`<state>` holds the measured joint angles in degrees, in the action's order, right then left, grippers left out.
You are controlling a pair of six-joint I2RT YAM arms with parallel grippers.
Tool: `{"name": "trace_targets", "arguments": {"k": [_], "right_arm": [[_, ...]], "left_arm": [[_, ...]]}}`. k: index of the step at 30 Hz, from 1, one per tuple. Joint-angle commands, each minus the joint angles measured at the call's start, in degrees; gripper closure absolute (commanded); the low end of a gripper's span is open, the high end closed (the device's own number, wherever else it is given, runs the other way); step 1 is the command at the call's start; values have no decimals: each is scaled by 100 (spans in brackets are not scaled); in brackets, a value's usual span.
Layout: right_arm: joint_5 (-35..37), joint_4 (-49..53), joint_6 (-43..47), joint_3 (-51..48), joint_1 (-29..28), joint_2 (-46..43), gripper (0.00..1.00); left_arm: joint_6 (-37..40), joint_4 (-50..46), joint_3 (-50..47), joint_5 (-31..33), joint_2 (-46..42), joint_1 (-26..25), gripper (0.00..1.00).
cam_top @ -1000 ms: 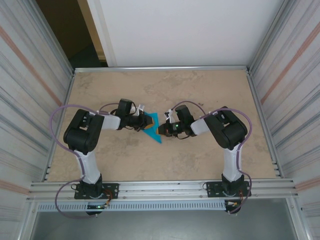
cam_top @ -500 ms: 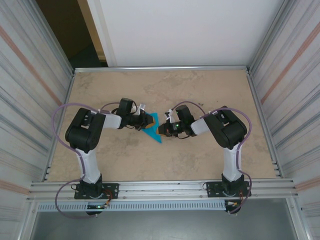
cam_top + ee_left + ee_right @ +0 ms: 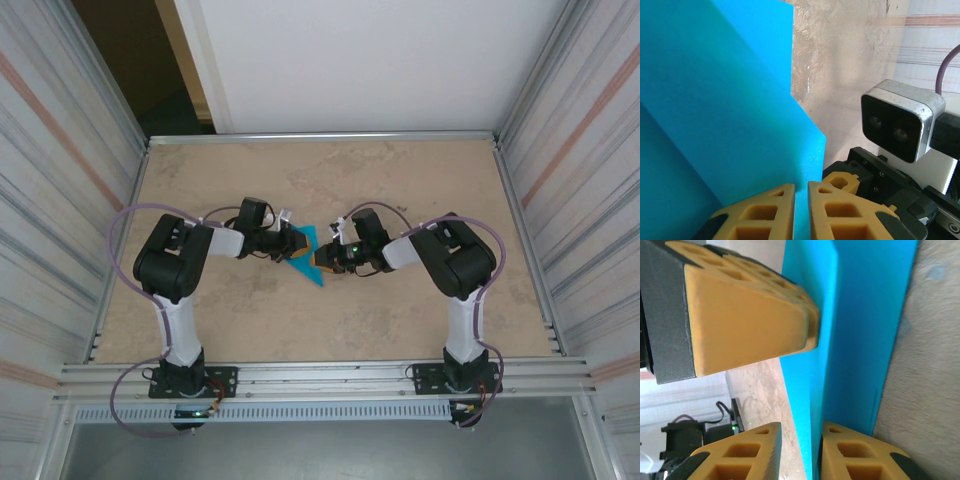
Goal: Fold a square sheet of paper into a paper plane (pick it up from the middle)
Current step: Fourth fold the wing at the center of the table.
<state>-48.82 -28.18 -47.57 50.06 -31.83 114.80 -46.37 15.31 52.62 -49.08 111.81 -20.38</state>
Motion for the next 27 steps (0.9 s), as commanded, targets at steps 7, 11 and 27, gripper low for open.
{"name": "trace_targets", "arguments": {"k": [7, 11, 27], "right_arm": [[385, 749, 8, -386, 104, -754, 66], [678, 988, 125, -587, 226, -1253, 65], [1180, 1830, 650, 247, -596, -958, 84]], "left_arm": [[55, 7, 132, -93, -18, -45, 85], [65, -17, 126, -84, -30, -45, 85], [82, -50, 108, -58, -1, -54, 85]]}}
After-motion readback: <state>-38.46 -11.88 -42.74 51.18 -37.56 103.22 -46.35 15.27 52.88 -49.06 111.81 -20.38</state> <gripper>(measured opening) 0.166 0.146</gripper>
